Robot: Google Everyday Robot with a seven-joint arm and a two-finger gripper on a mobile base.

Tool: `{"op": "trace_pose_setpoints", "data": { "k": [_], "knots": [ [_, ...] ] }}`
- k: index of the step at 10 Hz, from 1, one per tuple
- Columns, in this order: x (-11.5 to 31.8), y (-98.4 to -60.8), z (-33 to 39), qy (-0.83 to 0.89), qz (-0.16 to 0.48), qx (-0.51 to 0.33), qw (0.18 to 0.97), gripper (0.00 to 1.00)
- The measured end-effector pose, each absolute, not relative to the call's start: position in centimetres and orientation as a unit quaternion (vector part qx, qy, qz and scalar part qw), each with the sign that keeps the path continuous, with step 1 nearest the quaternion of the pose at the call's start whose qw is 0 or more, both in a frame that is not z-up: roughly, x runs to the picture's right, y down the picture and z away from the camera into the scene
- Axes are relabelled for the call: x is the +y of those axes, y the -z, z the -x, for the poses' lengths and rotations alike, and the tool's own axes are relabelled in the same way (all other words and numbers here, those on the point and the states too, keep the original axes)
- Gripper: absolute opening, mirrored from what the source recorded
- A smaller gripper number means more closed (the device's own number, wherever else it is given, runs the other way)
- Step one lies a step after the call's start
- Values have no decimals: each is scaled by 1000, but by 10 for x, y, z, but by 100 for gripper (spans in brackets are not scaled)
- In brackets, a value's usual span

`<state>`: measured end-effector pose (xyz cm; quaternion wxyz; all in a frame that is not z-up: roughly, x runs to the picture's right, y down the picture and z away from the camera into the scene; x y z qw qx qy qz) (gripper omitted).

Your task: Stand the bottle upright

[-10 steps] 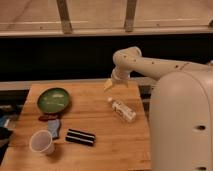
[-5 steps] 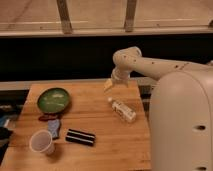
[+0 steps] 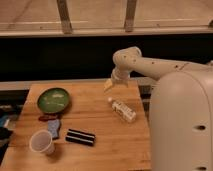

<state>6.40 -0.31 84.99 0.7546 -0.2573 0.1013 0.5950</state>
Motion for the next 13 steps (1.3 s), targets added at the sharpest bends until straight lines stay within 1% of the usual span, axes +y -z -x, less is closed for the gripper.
{"op": "trace_pose_setpoints", "data": {
  "k": [11,13],
  "knots": [
    [-3,-850,-64,-594,257,102,756,80],
    [3,-853,-69,-585,255,120,761,80]
  ]
}}
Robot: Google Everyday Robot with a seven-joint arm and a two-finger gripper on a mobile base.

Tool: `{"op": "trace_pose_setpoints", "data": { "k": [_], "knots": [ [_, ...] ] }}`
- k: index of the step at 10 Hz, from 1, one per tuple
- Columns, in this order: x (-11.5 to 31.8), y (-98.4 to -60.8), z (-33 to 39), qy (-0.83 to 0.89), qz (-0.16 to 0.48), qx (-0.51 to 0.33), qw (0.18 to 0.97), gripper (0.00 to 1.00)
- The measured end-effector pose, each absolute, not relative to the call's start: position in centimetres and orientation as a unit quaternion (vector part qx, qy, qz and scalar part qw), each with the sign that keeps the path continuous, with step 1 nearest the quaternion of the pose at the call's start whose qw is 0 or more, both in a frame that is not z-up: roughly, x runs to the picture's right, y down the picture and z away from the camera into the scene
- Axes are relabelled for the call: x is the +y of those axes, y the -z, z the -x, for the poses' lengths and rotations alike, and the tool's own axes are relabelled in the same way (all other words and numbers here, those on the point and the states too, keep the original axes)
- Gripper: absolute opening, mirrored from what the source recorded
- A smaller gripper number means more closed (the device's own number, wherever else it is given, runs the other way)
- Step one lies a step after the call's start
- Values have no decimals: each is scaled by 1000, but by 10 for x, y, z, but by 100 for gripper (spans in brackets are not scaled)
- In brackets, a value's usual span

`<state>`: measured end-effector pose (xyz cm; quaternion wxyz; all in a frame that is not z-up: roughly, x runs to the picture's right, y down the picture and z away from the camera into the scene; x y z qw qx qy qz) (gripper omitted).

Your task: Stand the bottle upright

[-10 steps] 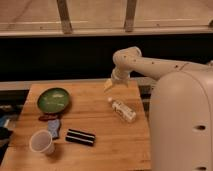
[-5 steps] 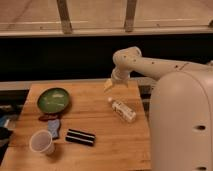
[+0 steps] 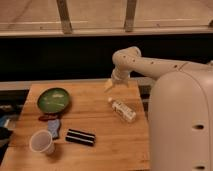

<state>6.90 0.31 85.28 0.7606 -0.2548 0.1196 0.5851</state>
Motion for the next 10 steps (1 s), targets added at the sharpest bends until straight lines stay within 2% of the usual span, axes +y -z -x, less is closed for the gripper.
{"op": "trace_pose_setpoints", "data": {
  "k": [5,10],
  "knots": [
    [51,-877,-73,-507,279,133,804,80],
    [54,-884,-67,-499,276,154,807,80]
  ]
}}
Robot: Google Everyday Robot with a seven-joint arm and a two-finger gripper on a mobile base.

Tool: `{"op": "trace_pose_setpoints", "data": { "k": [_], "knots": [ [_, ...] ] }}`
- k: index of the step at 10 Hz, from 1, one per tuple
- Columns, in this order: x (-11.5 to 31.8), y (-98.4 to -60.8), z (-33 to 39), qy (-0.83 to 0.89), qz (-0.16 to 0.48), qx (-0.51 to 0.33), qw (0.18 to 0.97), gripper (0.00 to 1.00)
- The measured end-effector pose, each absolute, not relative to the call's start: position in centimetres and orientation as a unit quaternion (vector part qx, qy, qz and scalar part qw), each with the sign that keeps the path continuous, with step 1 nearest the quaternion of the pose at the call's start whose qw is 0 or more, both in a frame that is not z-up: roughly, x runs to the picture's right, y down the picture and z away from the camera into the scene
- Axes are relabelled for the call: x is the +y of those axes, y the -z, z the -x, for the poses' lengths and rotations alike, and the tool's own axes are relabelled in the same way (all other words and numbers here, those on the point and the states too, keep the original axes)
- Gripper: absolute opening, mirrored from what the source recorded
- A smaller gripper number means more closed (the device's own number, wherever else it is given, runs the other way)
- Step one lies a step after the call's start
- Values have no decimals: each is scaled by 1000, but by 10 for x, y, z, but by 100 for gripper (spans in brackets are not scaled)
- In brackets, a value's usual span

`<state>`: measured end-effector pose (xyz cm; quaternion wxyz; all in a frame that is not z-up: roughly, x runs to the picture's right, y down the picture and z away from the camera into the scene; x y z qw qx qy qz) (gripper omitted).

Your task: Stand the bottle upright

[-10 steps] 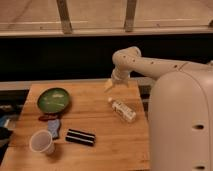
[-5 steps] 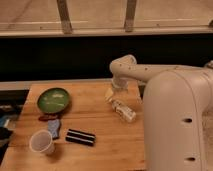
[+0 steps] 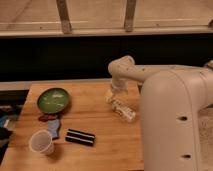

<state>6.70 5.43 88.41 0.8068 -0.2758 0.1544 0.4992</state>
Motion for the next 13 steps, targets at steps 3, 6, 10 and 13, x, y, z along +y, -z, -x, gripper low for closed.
{"op": "trace_pose_setpoints", "data": {
  "k": [3,6,10,13],
  "knots": [
    [74,-913,-58,-492,286,186,801,80],
    [85,-916,-67,-507,304,188,784,80],
    [94,-924,-72,-520,320,168,774,80],
    [91,-930,-65,-516,323,155,778,80]
  ]
}}
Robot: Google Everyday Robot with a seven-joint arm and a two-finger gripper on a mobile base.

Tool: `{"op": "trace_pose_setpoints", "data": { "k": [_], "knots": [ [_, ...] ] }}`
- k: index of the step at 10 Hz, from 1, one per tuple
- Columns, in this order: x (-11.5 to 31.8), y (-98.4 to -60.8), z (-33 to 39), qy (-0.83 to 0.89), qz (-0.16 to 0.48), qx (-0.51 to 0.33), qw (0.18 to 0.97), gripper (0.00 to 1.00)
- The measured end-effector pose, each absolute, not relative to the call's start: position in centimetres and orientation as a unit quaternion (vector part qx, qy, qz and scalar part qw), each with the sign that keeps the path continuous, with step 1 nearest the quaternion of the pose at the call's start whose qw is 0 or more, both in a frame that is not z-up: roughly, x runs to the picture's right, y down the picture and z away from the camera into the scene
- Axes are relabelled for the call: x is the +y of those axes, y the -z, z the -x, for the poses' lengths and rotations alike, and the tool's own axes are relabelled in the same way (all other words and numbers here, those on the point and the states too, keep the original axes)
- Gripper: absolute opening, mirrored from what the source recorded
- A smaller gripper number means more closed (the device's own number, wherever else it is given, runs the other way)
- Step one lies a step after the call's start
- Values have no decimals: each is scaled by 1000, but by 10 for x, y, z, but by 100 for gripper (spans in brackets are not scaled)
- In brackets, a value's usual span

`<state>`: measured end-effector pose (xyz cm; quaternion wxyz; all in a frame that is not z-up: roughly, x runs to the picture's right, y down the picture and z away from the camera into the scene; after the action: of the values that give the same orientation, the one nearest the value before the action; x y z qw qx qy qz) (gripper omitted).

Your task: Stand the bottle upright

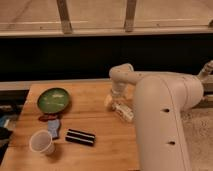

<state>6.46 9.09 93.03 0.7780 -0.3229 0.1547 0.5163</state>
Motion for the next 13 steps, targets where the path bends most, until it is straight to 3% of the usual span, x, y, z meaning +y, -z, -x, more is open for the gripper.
{"op": "trace_pose_setpoints", "data": {
  "k": [13],
  "knots": [
    [99,-936,-50,-487,344,154,788,80]
  ]
}}
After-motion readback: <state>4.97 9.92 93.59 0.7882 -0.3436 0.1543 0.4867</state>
